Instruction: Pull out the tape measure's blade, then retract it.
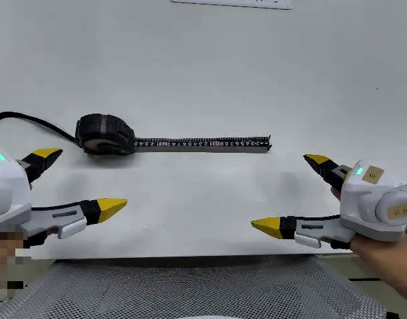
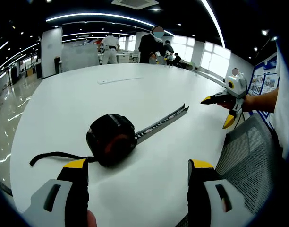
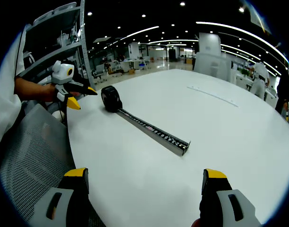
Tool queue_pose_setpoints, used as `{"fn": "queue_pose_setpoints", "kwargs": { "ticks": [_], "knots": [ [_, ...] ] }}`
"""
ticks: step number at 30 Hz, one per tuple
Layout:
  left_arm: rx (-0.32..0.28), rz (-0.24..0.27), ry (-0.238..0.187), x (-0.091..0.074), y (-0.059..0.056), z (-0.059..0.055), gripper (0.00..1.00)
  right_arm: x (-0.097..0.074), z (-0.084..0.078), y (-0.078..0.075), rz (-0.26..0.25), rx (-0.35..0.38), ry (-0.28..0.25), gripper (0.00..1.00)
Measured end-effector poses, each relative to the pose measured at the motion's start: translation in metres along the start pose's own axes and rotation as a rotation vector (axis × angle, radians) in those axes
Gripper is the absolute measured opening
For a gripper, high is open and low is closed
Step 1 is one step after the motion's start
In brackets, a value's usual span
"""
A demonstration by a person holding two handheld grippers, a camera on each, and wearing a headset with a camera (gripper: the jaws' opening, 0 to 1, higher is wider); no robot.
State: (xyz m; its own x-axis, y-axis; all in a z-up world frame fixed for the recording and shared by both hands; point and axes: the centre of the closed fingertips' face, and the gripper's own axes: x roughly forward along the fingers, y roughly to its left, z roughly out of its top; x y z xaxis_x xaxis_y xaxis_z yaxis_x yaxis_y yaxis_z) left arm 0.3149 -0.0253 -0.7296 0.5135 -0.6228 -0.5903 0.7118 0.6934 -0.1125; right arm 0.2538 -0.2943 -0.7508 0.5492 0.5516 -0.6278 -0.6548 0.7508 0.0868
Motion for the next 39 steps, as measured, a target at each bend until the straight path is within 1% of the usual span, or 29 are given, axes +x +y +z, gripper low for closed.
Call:
{"fn": "queue_pose_setpoints", "kwargs": {
  "ticks": [9,14,17,19,21,24,30,32,34,39],
  "knots": [
    [0.013,-0.007,-0.015,0.012,0.005,0.013,0.84,0.0,0.0,-0.002,-0.002,0.003,-0.002,0.99],
    [0.007,0.003,-0.021,0.016,0.008,0.016,0.84,0.001,0.0,-0.004,-0.002,0.002,0.0,0.99],
    [0.005,0.008,-0.02,0.018,0.008,0.017,0.83,0.001,0.001,-0.003,0.0,0.002,-0.003,0.99],
    [0.019,0.023,-0.017,0.019,0.01,0.016,0.83,0.001,0.002,-0.004,0.002,-0.001,-0.002,0.98],
    [-0.001,0.021,-0.02,0.02,0.01,0.016,0.82,0.002,0.002,-0.003,0.004,-0.002,-0.003,0.98],
    [0.007,0.023,-0.019,0.022,0.01,0.016,0.82,0.002,0.003,-0.003,0.005,-0.004,-0.003,0.98],
    [-0.018,0.034,-0.027,0.023,0.011,0.018,0.82,0.002,0.003,-0.003,0.006,-0.005,-0.003,0.98],
    [-0.027,0.047,-0.031,0.024,0.012,0.018,0.81,0.003,0.002,-0.002,0.01,-0.004,-0.002,0.97],
    [-0.052,0.052,-0.044,0.025,0.012,0.019,0.82,0.003,0.001,-0.003,0.01,-0.012,0.003,0.96],
    [-0.056,0.093,-0.037,0.028,0.015,0.019,0.79,0.004,0.003,-0.005,0.017,-0.014,0.005,0.95]
  ]
}}
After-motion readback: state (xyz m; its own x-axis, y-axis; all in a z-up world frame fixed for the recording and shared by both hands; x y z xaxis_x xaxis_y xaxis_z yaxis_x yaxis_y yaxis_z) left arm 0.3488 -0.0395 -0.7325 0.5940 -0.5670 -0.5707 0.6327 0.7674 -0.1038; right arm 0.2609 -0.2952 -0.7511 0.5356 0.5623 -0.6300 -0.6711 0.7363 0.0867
